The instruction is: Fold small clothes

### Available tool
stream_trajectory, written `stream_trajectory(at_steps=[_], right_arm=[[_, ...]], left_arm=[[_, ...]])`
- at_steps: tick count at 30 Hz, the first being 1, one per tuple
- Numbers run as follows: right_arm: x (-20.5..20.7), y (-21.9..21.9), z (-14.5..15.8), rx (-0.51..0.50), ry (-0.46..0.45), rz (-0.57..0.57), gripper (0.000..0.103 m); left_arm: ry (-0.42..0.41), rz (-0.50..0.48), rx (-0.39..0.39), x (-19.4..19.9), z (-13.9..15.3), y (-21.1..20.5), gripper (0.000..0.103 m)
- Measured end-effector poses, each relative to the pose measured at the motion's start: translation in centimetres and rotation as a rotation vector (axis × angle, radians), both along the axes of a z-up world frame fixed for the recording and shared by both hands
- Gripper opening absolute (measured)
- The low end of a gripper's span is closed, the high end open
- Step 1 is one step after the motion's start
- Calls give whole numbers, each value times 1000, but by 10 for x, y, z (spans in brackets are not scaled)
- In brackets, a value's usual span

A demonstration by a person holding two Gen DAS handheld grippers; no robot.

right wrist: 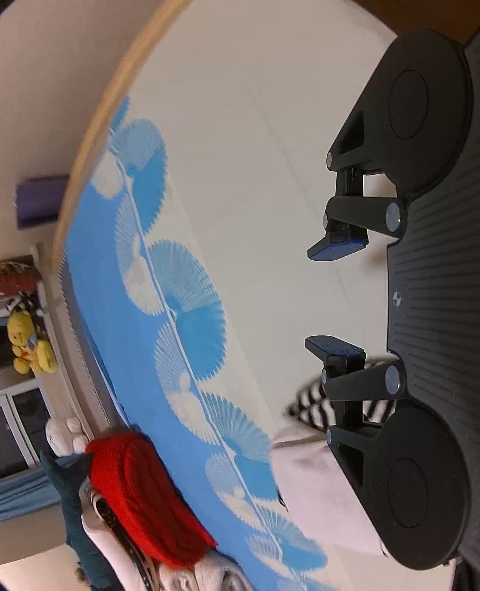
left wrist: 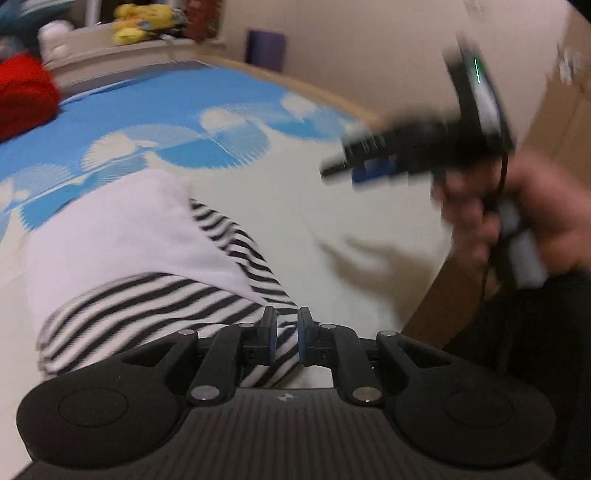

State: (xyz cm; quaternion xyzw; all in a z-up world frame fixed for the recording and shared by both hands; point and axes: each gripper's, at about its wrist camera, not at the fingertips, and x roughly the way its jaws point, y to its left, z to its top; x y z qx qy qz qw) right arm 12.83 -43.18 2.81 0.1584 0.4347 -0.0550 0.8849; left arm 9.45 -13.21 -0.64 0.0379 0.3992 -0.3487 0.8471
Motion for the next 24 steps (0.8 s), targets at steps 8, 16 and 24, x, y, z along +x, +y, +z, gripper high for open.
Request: stream_trajectory(at_steps=[8, 16, 24], right_arm=[[25, 67, -13, 138, 79, 294, 48], [59, 130, -45, 78, 227, 321, 48], [47, 96, -26, 257, 74, 158, 0]], left_arm=[[-62, 177, 118, 20, 13, 115, 13], [32, 362, -80, 36, 8, 153, 47], [163, 211, 137, 45, -36, 105, 69]])
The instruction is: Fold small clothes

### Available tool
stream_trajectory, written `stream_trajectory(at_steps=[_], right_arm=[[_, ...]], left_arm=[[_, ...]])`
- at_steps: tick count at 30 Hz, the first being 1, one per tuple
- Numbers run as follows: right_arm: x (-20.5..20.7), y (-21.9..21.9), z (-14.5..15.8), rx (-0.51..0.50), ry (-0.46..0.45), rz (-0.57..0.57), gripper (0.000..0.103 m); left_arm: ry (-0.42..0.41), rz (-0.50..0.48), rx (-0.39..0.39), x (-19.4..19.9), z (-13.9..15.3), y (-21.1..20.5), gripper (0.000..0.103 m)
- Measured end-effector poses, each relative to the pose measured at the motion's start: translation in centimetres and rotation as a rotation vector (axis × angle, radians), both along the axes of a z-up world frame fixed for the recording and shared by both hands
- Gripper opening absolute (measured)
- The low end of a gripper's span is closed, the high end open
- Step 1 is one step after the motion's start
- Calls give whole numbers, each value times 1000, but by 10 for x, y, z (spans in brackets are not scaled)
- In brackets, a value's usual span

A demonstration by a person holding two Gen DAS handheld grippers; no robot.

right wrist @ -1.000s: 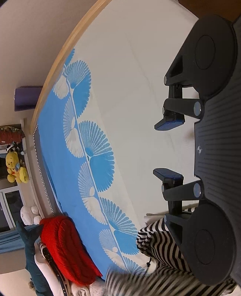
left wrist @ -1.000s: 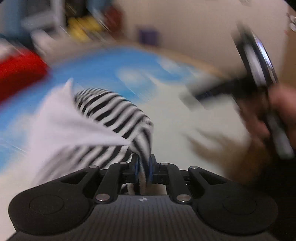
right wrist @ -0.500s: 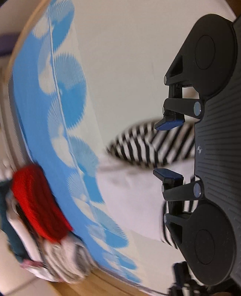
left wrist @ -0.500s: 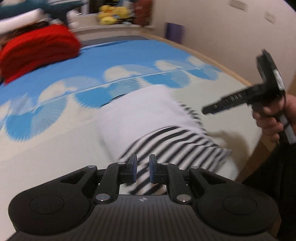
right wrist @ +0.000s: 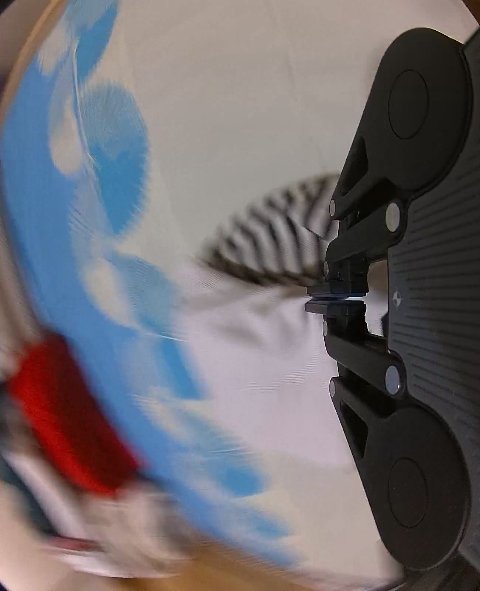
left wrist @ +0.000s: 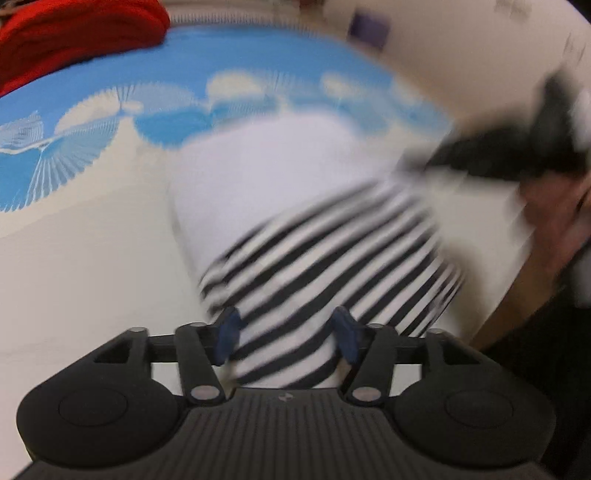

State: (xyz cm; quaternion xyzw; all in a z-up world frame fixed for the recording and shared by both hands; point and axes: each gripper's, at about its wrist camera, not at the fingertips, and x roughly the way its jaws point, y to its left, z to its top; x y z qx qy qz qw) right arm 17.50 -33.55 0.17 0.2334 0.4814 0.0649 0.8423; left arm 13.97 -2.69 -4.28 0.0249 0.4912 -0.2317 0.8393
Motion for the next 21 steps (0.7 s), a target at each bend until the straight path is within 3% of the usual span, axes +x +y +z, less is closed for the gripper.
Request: stream_trajectory(at_steps=[2, 5, 6, 8, 11, 13, 14, 15, 17, 19, 21], right_arm=[[-8, -30, 2, 76, -13, -125, 0], [-8, -44, -9, -148, 88, -222, 0], [-8, -53, -13, -169, 113, -273, 0], [-8, -68, -13, -112, 104, -332, 0], [-7, -61, -10, 40, 49, -205, 7], [-3, -40, -10, 84, 48, -63, 42], [-2, -31, -10, 73, 52, -16, 65], [-2, -23, -11, 63, 50, 21, 68], [1, -12, -13, 64, 56, 71, 67], [3, -4, -20, 60, 92, 108, 57], [4, 6, -27, 21, 121, 165, 3]], left_arm=[[29, -8, -4, 2, -6, -6, 72], [4, -58, 78, -5, -15, -19, 80], [-6, -74, 105, -9, -17, -23, 80], [-16, -80, 115, -8, -20, -26, 80], [11, -31, 42, -1, -16, -11, 80], [10, 17, -1, -1, -8, 3, 80], [5, 39, -17, 1, -3, 6, 80], [-2, 60, -33, 1, 2, 10, 80], [-14, 101, -66, 2, 7, 18, 80], [-23, 141, -80, 4, 11, 23, 80], [-17, 175, -86, 7, 12, 25, 80]])
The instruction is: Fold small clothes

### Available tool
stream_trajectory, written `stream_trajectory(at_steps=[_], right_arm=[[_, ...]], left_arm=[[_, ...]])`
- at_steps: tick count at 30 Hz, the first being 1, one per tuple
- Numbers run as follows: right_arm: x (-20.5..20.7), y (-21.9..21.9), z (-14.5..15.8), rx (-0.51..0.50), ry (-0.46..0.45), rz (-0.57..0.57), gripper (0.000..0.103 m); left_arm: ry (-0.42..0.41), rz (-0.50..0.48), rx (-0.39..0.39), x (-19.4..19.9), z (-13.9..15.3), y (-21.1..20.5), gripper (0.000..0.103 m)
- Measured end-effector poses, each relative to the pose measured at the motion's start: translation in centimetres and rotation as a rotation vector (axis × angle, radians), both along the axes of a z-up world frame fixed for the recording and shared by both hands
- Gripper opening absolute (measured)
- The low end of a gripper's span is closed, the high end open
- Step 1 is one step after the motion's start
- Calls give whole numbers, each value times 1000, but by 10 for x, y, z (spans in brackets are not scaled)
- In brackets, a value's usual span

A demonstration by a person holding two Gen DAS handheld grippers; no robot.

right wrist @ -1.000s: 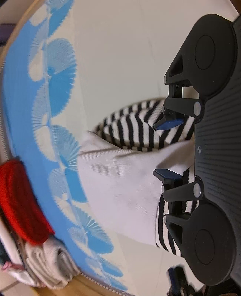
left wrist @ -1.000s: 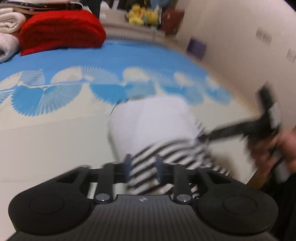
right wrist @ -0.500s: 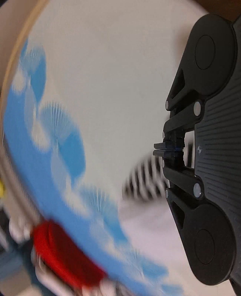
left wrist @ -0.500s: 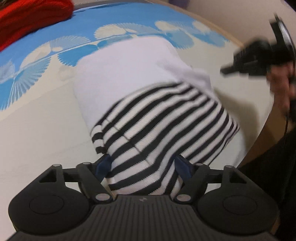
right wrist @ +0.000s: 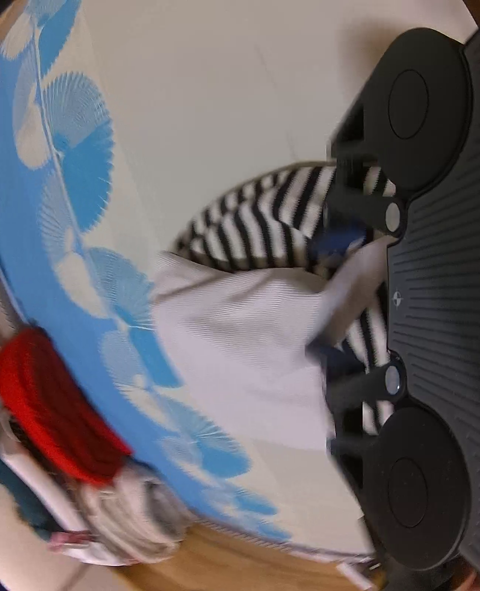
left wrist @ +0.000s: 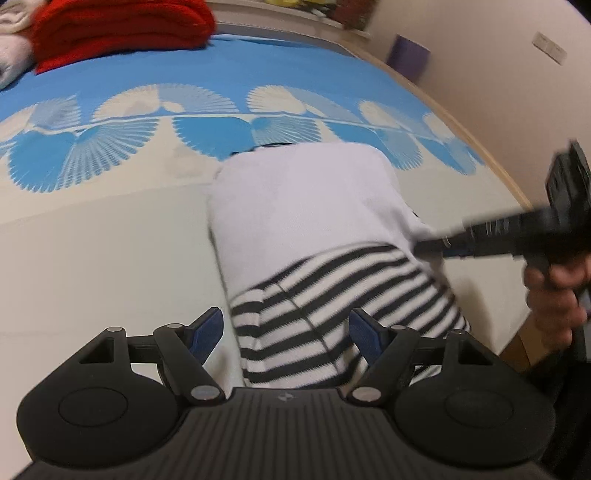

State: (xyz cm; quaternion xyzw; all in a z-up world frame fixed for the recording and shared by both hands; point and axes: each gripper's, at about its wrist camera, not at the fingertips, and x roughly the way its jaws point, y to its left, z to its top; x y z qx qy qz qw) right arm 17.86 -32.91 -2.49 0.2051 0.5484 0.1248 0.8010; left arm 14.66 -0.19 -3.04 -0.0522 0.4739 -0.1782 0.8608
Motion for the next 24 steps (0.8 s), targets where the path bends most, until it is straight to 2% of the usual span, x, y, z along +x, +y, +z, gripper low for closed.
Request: stream_trajectory(at_steps=[2, 4, 5, 6, 7, 9, 10, 12, 15, 17, 18, 20, 21, 22, 24], right_arm=[[-4, -2, 4, -8, -36, 13, 1], [-9, -25, 23, 55, -149, -116, 1], [-13, -43, 27, 90, -166, -196, 1], [-15, -50, 25, 69, -143, -219, 1], [-14, -48, 17, 22, -98, -203, 1], [-11, -35, -7, -110, 46, -129, 1], [-8, -28, -13, -150, 78, -97, 1], [-5, -14, -16, -225, 63, -46, 1], [-7, -5, -9, -252, 23, -24, 2], [-12, -10, 1, -231, -27, -19, 4], [-15, -14, 6, -209, -49, -22, 4], [-24, -23, 13, -148, -76, -9, 5], [-27, -29, 16, -121, -77, -4, 8], [-26, -35, 14, -97, -64, -2, 11], [-28, -37, 8, -75, -20, 22, 24]], left_arm=[[18, 25, -24, 3, 0, 2, 80], [47, 24, -61, 7, -2, 1, 81], [66, 6, -82, 9, -5, -2, 82], [94, -16, -71, 11, -11, -7, 82], [120, -34, -28, 12, -19, -13, 83], [157, -56, 72, 11, -34, -23, 84], [163, -57, 77, 11, -37, -24, 84], [167, -53, 63, 14, -33, -22, 84], [138, -31, -11, 17, -17, -11, 81], [112, -41, -59, 14, -8, -8, 81], [126, -59, -48, 14, -11, -11, 81], [188, -107, 39, 13, -26, -24, 83], [214, -134, 80, 11, -34, -31, 83], [222, -157, 111, 8, -39, -37, 84], [199, -172, 132, 7, -35, -43, 83]])
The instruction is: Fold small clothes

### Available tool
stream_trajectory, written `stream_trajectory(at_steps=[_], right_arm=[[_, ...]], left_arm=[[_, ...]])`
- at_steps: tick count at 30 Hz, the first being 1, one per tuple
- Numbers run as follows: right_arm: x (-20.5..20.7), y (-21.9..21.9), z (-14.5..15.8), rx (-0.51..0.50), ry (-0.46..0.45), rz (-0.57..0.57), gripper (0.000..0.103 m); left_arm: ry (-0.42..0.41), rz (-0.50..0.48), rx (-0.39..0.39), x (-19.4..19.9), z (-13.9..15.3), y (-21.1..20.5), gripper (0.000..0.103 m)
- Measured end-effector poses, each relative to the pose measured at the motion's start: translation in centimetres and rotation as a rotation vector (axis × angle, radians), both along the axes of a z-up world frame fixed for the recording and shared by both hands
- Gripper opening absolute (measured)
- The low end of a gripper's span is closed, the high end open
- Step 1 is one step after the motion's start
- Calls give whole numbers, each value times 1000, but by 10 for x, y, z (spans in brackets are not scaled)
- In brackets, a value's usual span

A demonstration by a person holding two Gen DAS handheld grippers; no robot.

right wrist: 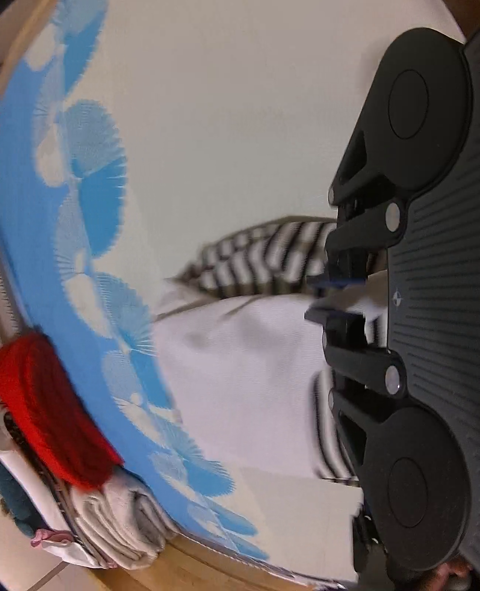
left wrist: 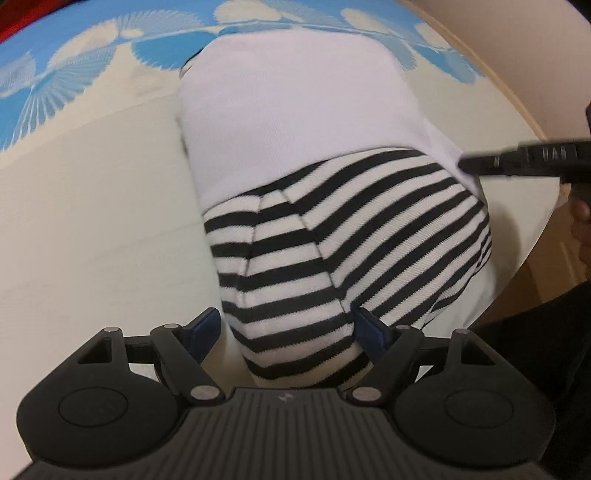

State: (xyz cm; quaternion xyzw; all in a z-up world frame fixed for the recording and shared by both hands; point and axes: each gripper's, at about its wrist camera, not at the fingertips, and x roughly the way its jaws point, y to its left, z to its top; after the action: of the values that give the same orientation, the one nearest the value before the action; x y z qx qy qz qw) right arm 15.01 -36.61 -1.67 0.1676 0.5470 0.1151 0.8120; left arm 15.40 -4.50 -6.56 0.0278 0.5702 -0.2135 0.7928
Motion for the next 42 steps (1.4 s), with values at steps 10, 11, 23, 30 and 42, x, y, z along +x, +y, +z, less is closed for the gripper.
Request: stream_trajectory(at_steps=[10, 11, 23, 30, 42], right_arm=[[-27, 5, -4, -30, 30, 219, 4], [-29, 0, -1, -16, 6, 196, 3], [-23, -10, 0, -72, 9, 107, 16], [9, -18, 21, 74, -152, -146, 53], [89, 3, -36, 258, -15, -374, 41]], left_arm=[[-41, 15, -70, -2, 19, 7, 82], [-42, 16, -79, -1, 19, 7, 82], [-18, -37, -28, 4, 30, 5, 83], [-25, 175, -188, 77, 55, 58, 83], [-9, 348, -327, 121, 9, 73, 83]])
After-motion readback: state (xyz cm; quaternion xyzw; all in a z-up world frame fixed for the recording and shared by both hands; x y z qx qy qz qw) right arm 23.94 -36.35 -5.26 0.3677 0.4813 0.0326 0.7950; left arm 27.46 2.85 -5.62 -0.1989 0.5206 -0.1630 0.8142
